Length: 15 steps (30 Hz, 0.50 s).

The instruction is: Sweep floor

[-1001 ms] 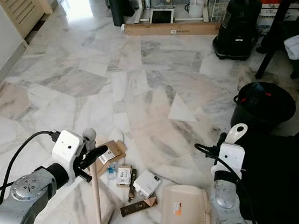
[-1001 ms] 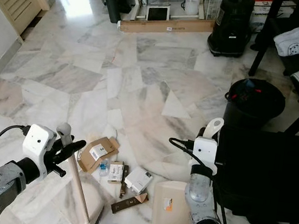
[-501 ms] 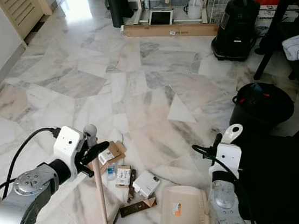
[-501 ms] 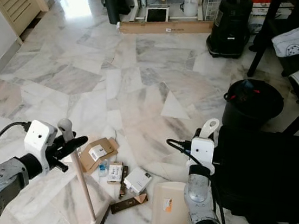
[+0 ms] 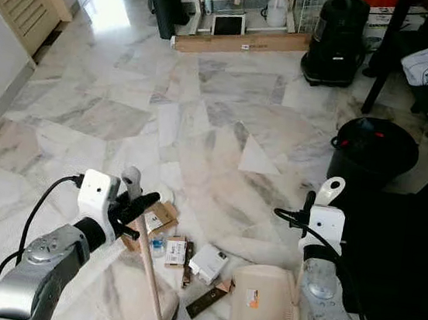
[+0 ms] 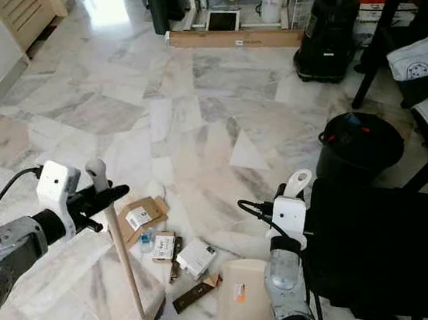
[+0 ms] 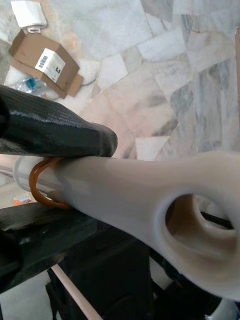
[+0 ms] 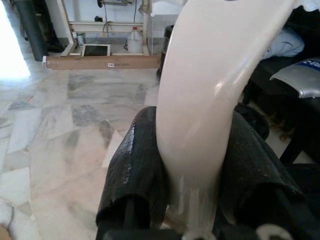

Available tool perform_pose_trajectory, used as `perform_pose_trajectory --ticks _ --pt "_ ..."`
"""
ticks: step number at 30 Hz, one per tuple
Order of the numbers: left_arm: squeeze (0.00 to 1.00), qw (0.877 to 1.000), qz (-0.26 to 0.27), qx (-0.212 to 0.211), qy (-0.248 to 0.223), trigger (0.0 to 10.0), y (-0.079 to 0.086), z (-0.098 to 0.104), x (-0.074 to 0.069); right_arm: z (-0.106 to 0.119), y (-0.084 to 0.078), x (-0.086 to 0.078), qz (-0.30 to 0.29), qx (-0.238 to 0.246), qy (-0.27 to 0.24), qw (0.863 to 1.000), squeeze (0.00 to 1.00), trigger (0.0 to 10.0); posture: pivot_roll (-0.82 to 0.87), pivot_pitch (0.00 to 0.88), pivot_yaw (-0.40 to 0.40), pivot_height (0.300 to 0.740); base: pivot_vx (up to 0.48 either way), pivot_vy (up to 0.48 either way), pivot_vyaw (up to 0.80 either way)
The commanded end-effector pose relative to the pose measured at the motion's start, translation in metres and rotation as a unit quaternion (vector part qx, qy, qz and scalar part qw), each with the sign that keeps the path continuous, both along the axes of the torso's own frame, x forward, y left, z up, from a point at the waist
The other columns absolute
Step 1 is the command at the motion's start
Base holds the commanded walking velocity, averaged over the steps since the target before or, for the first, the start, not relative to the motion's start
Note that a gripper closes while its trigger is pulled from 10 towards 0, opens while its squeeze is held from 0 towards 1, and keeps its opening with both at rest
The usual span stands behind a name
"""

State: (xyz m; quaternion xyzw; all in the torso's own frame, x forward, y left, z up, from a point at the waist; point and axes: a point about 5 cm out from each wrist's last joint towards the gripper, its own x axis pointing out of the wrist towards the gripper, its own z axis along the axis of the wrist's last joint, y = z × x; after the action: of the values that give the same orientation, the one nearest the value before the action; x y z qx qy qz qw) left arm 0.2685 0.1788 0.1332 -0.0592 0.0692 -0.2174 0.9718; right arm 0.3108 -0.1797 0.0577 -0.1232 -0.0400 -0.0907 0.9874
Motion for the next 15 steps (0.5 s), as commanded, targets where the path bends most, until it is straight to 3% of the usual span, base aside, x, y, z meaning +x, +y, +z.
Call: perform_pose_trajectory --ticks 1,10,12,15 --pt "0.0 0.997 -0.03 -0.075 -0.007 10.0 -0.0096 0.0092 0.0009 -0.027 0.0085 -0.0137 0.009 0.012 0.071 0.997 0.0 10.0 0.23 0.181 0.134 0.74 0.0 0.0 0.0" --pt "0.0 0.993 -0.036 -0.108 -0.013 10.0 -0.0166 0.0146 0.0048 -0.0255 0.0116 -0.0119 0.018 0.013 0.07 0.997 0.0 10.0 0.23 0.18 0.127 0.74 0.0 0.0 0.0" --pt "0.0 0.994 -0.03 -0.099 -0.016 10.0 -0.0158 0.0146 0.0055 -0.0252 0.011 -0.0119 0.018 0.014 0.069 0.997 0.0 10.0 0.23 0.181 0.125 0.74 0.0 0.0 0.0" --pt "0.0 0.998 -0.011 -0.052 -0.039 10.0 -0.0133 0.0157 0.0064 -0.025 0.0103 -0.0119 0.019 0.012 0.069 0.997 0.0 10.0 0.23 0.182 0.122 0.74 0.0 0.0 0.0"
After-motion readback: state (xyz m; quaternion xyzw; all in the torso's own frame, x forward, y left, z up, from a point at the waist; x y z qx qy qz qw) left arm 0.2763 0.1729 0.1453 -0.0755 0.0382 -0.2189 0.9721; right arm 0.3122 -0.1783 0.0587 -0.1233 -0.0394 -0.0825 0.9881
